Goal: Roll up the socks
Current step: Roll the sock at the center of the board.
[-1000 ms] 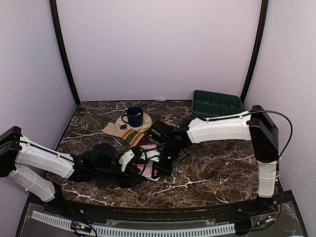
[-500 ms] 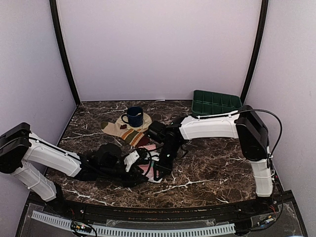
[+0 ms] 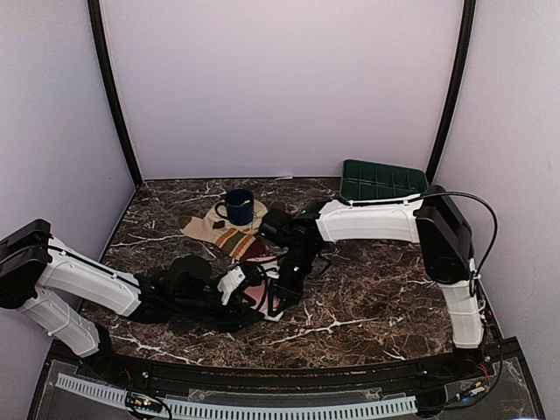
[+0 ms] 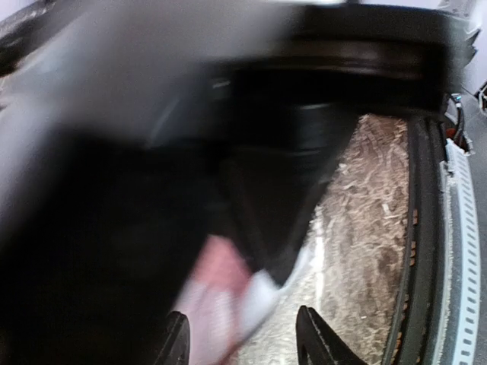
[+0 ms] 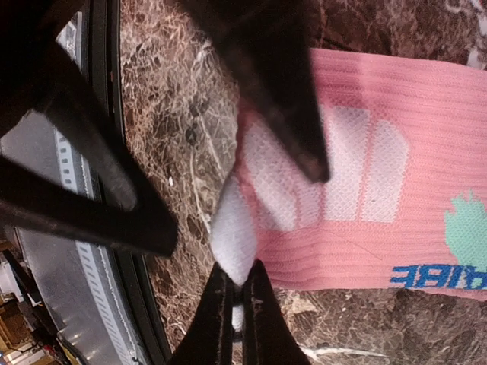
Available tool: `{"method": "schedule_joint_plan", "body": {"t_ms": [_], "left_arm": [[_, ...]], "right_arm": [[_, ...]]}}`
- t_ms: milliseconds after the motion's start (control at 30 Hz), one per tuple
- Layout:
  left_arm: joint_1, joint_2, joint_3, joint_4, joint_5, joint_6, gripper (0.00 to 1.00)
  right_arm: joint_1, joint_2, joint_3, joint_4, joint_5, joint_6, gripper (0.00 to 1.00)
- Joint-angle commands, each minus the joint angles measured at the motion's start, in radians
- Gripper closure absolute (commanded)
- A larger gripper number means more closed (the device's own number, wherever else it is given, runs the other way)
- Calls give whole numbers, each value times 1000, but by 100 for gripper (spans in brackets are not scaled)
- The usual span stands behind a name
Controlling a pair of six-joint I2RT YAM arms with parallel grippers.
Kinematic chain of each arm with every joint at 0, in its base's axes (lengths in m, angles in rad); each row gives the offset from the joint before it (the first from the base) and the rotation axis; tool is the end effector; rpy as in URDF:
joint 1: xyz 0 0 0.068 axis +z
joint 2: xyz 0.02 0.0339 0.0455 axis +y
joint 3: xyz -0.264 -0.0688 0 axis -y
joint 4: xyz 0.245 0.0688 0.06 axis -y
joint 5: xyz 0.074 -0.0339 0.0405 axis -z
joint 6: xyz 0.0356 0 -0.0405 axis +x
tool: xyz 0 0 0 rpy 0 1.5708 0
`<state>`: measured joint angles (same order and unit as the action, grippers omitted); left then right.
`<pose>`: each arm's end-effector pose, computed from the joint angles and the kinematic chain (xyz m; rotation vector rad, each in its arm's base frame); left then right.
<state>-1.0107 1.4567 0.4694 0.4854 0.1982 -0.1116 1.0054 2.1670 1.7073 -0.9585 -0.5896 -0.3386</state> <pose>0.1378 -0.2329 0.1520 1.0642 1.9101 -0.8713 0.2137 0.3738 0.1746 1.8894 -2.2651 -0.9199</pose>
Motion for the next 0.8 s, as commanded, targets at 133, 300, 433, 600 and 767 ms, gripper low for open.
{"method": "schedule_joint_plan", "body": {"t_ms": [133, 300, 433, 600, 767], "left_arm": [[-31, -131, -82, 117, -31, -2, 48], [-39, -125, -78, 108, -36, 8, 47], [-44, -104, -74, 112, -42, 16, 48], [-51, -86, -81, 133, -78, 21, 49], [-58, -89, -93, 146, -134, 31, 50]], "right_arm": [[-7, 17, 41, 111, -65, 39, 100], [-7, 22, 49, 124, -83, 57, 100], [-7, 23, 56, 128, -103, 69, 100], [-8, 32, 70, 110, -131, 72, 100], [-20, 41, 73, 97, -187, 73, 100]]}}
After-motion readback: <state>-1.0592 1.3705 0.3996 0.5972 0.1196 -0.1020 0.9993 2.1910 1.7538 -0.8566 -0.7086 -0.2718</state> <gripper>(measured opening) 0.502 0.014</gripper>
